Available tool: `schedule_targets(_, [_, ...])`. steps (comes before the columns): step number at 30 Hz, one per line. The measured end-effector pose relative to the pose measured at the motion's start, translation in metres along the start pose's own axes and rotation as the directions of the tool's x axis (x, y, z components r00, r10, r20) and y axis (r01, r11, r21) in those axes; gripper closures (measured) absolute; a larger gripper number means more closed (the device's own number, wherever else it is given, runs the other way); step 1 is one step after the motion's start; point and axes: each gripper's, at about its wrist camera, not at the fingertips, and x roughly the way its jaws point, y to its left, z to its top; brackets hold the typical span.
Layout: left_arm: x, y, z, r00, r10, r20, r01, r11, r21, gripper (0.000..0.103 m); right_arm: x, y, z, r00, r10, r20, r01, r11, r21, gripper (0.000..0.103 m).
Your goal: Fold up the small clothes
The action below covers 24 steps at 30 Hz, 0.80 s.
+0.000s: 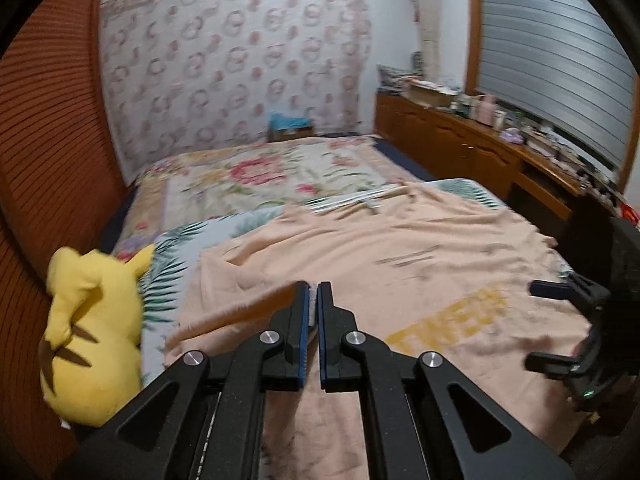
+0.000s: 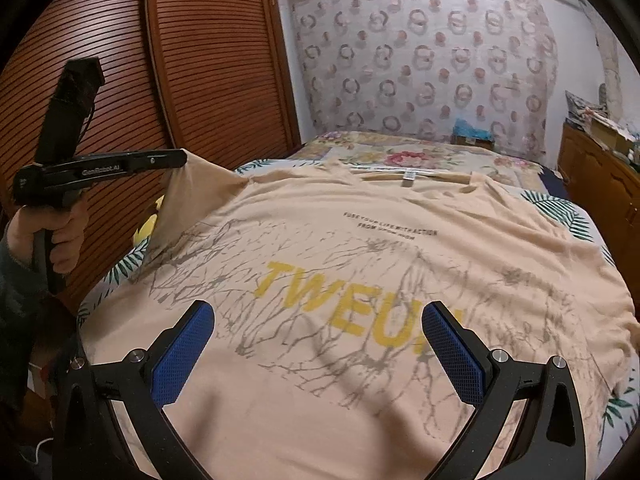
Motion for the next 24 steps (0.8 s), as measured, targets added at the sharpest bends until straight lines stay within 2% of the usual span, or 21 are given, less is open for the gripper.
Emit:
schedule_targets(2, [-0.003, -0.008, 0.001, 1.0, 0.006, 0.006, -0.007, 1.0, 0.012, 0.097, -0.001, 0.001, -0.002, 1.0, -0.003, 0.002, 0.003, 1.0, 0.003, 0.0])
schedule_targets(3, [-0.006, -0.01, 0.0, 1.0, 0.009, 0.01, -0.009, 1.0, 0.015, 0.092, 0.0, 0.002, -0.002, 1.0, -0.005, 0.002, 0.005, 1.0, 0.004, 0.0])
schedule_targets(5, [-0.012, -0.007, -0.003, 1.0, 0.003, 0.019, -0.003, 1.0, 0.004, 0.07, -0.001, 0.003, -0.002, 1.0, -0.006, 0.0, 0.006, 1.0, 0.002, 0.0])
schedule_targets(9, [-0.025, 0.001, -0.01, 0.999, 0.029, 0.041, -0.027, 0.999, -0.027, 0.056, 0.001, 0.009, 0.0, 1.0, -0.005, 0.001, 0.005, 1.0, -0.005, 0.0])
schedule_targets(11, [-0.031, 0.008, -0.016, 0.998, 0.036, 0.049, -0.034, 0.998, -0.043, 0.031, 0.002, 0.008, 0.004, 1.0, 0.002, 0.002, -0.002, 1.0, -0.018, 0.0])
schedule_targets(13, [-0.041, 0.019, -0.027, 0.997, 0.05, 0.066, -0.045, 0.997, -0.065, 0.022, 0.002, 0.012, 0.008, 1.0, 0.014, 0.003, -0.013, 0.999, -0.046, 0.002])
schedule_targets(17, [-0.052, 0.032, -0.046, 0.994, 0.089, 0.063, -0.083, 0.992, -0.094, 0.022, 0.006, 0.023, 0.025, 0.999, 0.045, -0.007, -0.046, 0.992, -0.116, 0.009])
schedule_targets(20, [-0.059, 0.04, -0.062, 0.989, 0.13, 0.064, -0.122, 0.985, -0.12, 0.022, 0.014, 0.027, 0.04, 0.996, 0.088, -0.026, -0.091, 0.982, -0.168, 0.021])
schedule_targets(21, [-0.061, 0.045, -0.067, 0.988, 0.142, 0.061, -0.133, 0.983, -0.13, 0.022, 0.018, 0.03, 0.045, 0.994, 0.102, -0.032, -0.106, 0.977, -0.184, 0.028])
schedule_targets(24, [-0.062, 0.053, -0.079, 0.987, 0.151, 0.05, -0.142, 0.978, -0.151, 0.022, 0.034, 0.038, 0.063, 0.987, 0.149, -0.051, -0.157, 0.962, -0.225, 0.042])
